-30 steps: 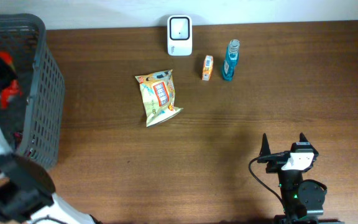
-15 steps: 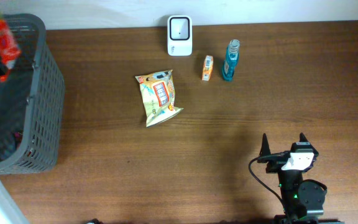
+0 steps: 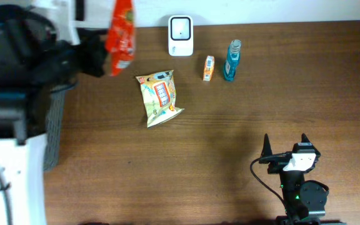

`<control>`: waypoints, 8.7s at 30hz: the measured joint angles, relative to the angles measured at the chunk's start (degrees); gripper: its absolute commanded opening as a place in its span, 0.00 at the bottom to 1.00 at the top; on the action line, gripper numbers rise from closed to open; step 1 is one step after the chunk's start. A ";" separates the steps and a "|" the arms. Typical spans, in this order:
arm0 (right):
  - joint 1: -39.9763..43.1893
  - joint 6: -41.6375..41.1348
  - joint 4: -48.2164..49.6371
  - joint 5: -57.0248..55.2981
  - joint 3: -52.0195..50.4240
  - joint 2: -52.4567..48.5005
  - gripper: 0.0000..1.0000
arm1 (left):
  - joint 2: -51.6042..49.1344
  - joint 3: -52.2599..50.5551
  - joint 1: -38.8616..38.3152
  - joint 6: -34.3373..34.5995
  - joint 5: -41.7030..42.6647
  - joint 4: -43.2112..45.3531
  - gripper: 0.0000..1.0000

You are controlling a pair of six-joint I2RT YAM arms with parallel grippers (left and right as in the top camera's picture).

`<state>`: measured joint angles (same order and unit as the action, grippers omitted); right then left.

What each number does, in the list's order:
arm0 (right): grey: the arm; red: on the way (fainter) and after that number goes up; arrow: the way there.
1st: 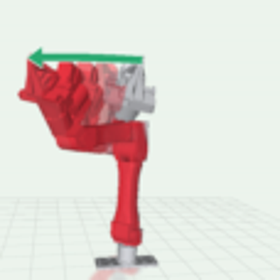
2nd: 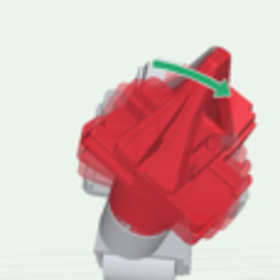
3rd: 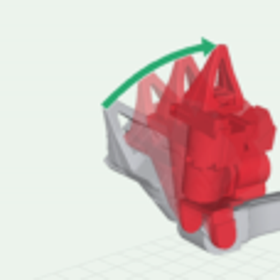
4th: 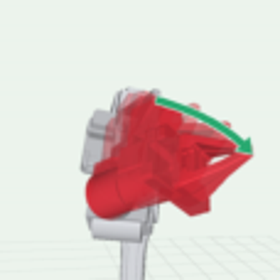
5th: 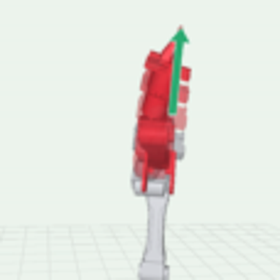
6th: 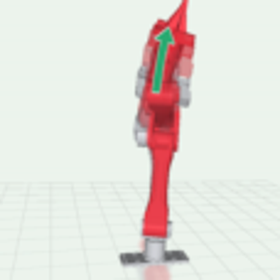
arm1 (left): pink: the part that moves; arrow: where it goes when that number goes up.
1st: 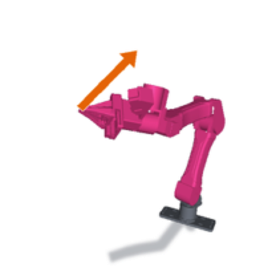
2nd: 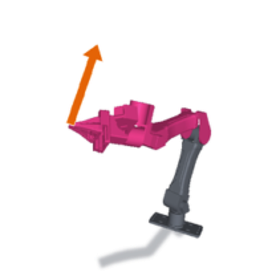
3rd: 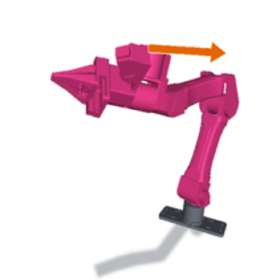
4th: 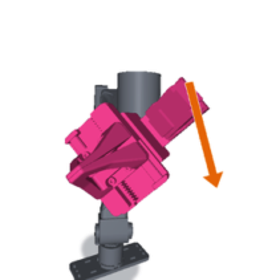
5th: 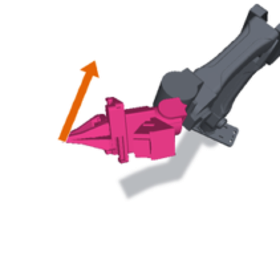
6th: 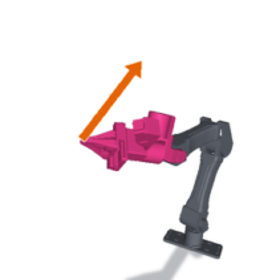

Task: Scan the item barcode
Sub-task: 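Lift the red bag out and carry it over the white scanner, then release the red bag on the table beside the yellow bag, then move the left gripper back down into the basket, then grasp the small dark red snack bag in the basket with left gripper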

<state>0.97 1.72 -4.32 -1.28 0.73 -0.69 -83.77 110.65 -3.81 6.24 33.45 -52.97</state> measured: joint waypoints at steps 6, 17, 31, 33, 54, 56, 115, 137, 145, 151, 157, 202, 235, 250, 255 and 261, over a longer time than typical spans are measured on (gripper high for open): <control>0.00 0.00 0.00 -0.02 0.00 0.00 0.98 | -9.05 -0.96 -9.88 0.00 -4.68 -0.13 0.00; 0.00 0.00 0.00 0.00 0.00 0.00 0.98 | -26.84 -1.27 -19.06 -0.02 -17.07 2.19 0.00; 0.00 0.02 0.00 -0.02 0.00 0.00 0.99 | -40.41 -1.31 -20.22 0.07 -22.84 8.66 0.82; 0.00 0.02 0.00 -0.02 0.00 0.00 0.99 | -40.65 -1.31 -20.22 0.31 -23.30 8.63 0.86; 0.00 0.02 0.00 -0.02 0.00 0.00 0.98 | -9.97 10.56 2.86 0.20 -23.65 -6.80 0.99; 0.00 0.02 0.00 -0.02 0.00 0.00 0.98 | -7.28 10.71 11.30 0.20 -25.22 -8.39 0.99; 0.00 0.00 0.00 -0.02 0.00 0.00 0.98 | -38.73 -11.67 42.21 -2.40 -43.85 -24.70 0.77; 0.00 0.04 0.00 -0.02 0.00 0.00 0.99 | -37.79 -17.81 42.21 -3.63 -44.30 -15.12 0.29; 0.00 0.00 0.00 -0.02 0.00 0.00 0.98 | -38.73 -11.21 42.42 -3.45 -41.07 -21.51 0.03; 0.00 0.00 -0.02 -0.02 0.00 0.00 0.98 | -38.84 0.68 42.42 -3.45 -37.27 -27.34 0.00; 0.00 0.02 0.00 -0.02 0.00 0.00 0.99 | -38.95 15.12 42.42 -3.43 -29.46 -32.44 0.00; 0.00 0.02 -0.02 0.00 0.00 0.00 0.98 | -34.93 58.23 29.68 0.68 -34.64 -35.04 1.00; 0.00 0.04 0.00 -0.02 0.00 0.00 0.98 | -40.87 -6.51 35.47 -26.25 -42.27 17.27 0.92; 0.00 0.02 0.00 -0.02 0.00 0.00 0.98 | -46.45 -6.86 36.96 -27.15 -33.79 14.91 0.58; 0.00 0.02 0.00 -0.02 0.00 0.00 0.99 | -46.45 -6.84 36.96 -27.12 -32.92 13.05 0.46; 0.00 -0.02 0.00 -0.02 0.00 0.00 0.99 | -46.42 -6.84 36.96 -27.15 -32.30 12.46 0.27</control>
<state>0.97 1.69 -4.32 -1.30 0.73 -0.69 -130.19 103.81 33.15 -20.91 1.15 -40.51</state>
